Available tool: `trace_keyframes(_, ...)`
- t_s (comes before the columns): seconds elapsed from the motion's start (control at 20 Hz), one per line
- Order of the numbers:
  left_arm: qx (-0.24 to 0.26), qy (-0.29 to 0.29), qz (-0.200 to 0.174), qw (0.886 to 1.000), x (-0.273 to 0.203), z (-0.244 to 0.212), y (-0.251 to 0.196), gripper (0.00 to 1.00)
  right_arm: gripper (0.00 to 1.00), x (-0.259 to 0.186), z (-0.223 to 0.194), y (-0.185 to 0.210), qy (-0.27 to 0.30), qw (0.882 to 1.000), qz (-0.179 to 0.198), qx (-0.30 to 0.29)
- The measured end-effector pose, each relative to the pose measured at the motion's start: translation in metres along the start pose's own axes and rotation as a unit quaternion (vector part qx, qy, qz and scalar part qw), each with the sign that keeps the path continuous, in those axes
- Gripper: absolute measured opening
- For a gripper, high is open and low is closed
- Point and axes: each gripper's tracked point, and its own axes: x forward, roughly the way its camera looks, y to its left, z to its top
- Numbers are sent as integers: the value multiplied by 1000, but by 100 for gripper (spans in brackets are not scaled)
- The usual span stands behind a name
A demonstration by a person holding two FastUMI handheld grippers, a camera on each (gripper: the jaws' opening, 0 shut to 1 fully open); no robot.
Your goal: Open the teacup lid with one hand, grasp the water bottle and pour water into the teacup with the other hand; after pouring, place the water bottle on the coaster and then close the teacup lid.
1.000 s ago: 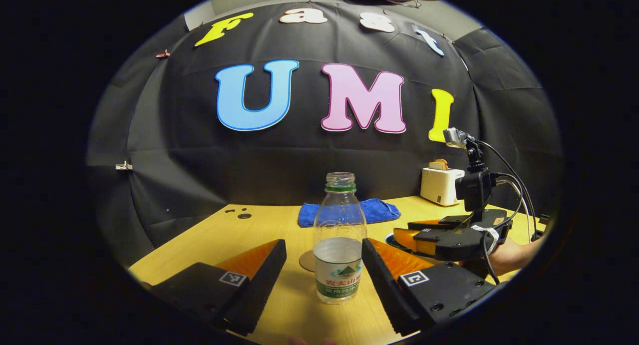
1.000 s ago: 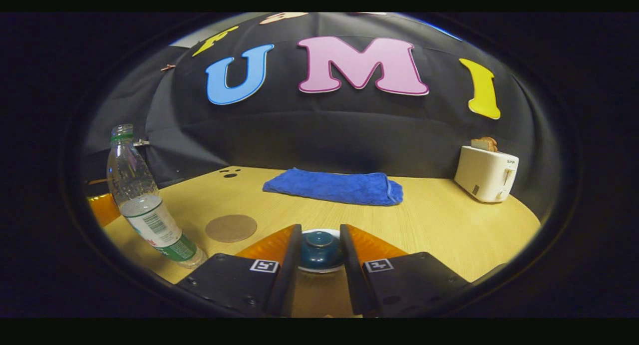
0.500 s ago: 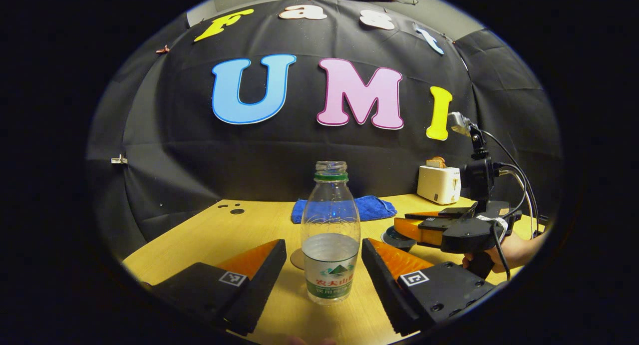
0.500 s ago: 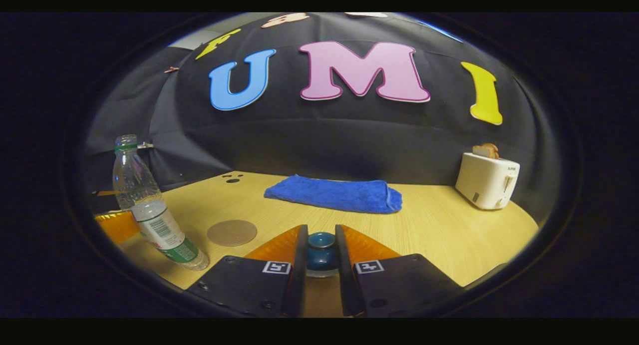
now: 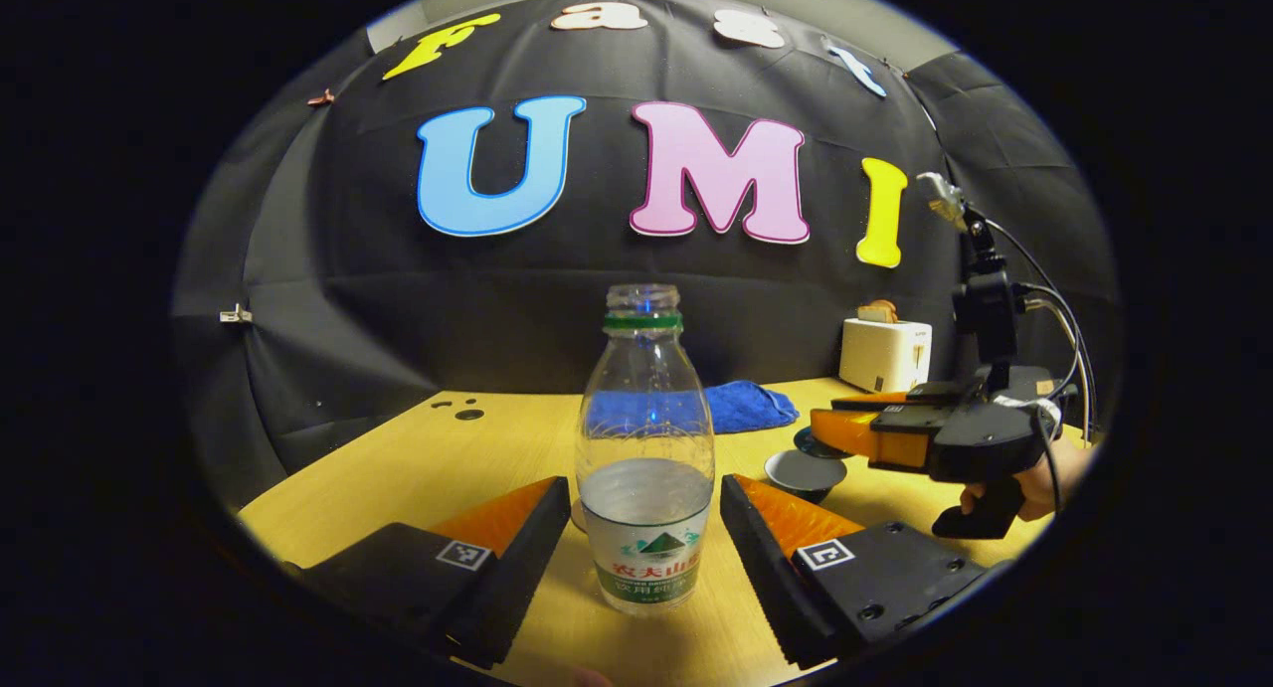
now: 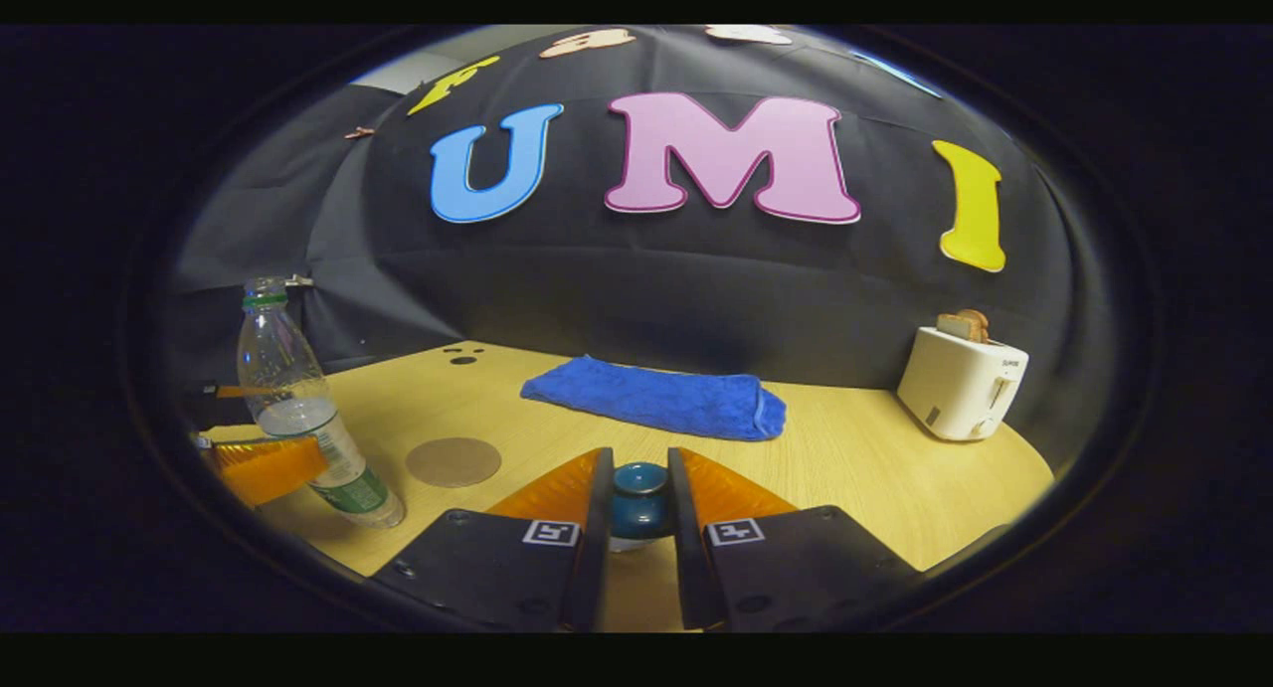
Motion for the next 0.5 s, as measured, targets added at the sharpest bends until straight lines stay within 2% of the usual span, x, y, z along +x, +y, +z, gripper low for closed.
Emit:
trace_keyframes(0.25,-25,37,14,999,3,-26,6,95,32,-3,7,-6,-8,1000,2,-4)
trace_keyframes(0.3,-32,38,15,999,3,-26,7,96,27,-4,8,-7,-9,1000,2,-6)
trace_keyframes(0.35,-37,38,16,998,4,-24,6,94,32,-4,8,-8,-8,1000,2,-8)
trace_keyframes(0.45,-34,37,21,999,6,-28,5,82,32,-6,9,-14,-10,1000,-4,-12)
trace_keyframes(0.5,-29,36,20,999,7,-27,4,81,29,-6,10,-16,-12,1000,-4,-12)
